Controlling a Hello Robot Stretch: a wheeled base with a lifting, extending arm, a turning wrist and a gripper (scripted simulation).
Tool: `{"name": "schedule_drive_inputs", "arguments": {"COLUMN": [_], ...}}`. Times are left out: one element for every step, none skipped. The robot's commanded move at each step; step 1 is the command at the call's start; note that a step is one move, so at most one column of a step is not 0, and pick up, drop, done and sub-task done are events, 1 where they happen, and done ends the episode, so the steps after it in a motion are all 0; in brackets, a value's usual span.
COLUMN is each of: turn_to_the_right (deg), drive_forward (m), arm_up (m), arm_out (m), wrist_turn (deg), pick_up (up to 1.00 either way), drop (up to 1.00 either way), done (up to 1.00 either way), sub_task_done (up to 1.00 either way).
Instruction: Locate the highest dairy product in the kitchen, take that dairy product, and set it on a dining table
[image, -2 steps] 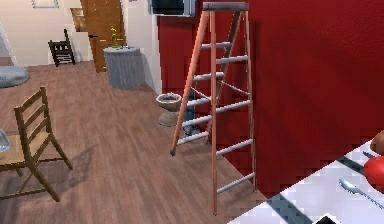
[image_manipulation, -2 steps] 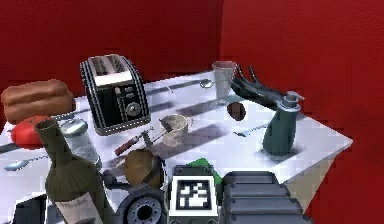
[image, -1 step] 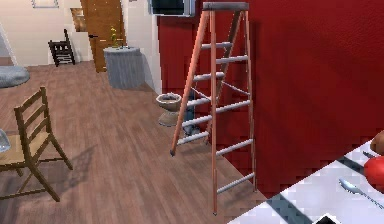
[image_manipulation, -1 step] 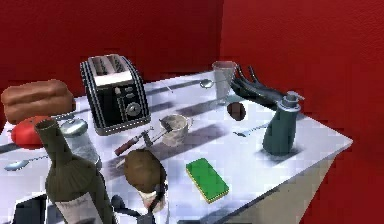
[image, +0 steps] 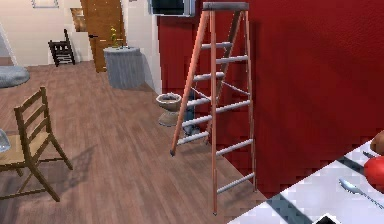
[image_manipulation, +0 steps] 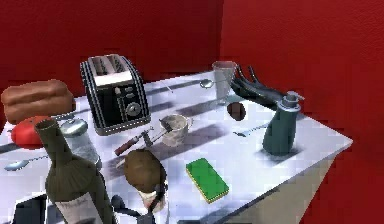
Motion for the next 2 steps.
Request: {"name": "schedule_drive_inputs", "arguments": {"turn_to_the_right": [0.0,-45.0], "drive_forward": [0.0,0.0], "arm_up": [0.08,0.0], "arm_out": [0.0,0.0], "wrist_turn": [0.0,0.0], "pick_up": [0.0,0.0], "drop": [0.0,0.0], "done": [0.0,0.0], "sub_task_done": [0.0,0.0]}}
